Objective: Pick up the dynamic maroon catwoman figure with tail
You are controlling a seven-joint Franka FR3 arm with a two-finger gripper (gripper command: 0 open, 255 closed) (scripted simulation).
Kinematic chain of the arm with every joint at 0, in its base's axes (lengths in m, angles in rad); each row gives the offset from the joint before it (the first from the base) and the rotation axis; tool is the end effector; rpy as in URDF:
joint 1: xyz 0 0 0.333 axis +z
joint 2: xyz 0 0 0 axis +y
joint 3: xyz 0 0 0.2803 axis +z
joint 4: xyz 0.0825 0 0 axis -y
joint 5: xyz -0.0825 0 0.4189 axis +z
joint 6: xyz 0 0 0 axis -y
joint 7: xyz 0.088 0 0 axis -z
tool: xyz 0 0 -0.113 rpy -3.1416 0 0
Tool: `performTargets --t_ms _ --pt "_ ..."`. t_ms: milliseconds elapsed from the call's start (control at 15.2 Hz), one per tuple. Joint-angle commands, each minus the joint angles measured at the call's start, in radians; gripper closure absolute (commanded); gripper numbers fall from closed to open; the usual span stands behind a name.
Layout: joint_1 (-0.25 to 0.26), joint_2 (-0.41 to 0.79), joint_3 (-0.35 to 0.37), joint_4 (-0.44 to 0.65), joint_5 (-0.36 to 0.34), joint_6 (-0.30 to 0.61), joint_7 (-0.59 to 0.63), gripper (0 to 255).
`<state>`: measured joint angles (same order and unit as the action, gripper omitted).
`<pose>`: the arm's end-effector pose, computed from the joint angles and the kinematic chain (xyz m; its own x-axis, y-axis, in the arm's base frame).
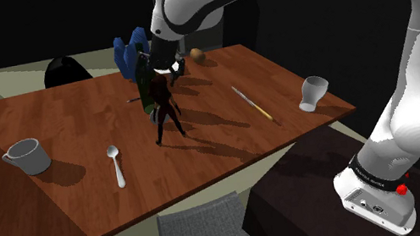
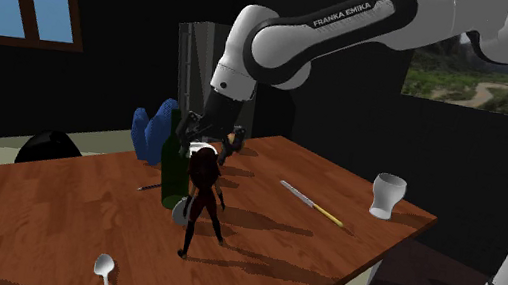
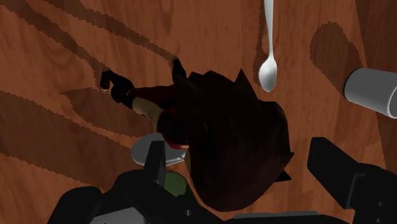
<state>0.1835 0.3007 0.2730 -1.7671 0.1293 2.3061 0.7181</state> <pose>0.6148 0.2936 0.3675 0.9327 -0.3573 0.0491 -0.3276 -0.8963 -0.2989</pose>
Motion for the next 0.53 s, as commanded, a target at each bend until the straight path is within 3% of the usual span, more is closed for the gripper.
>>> performTargets --t_ms 0,66,462 --pt "0.001 0.004 0.000 -0.005 0.000 0.010 -0.001 0" --pt "0.001 0.005 0.000 -0.005 -0.001 0.010 0.000 255" --pt "0.001 0.005 0.000 -0.006 -0.001 0.011 0.000 255"
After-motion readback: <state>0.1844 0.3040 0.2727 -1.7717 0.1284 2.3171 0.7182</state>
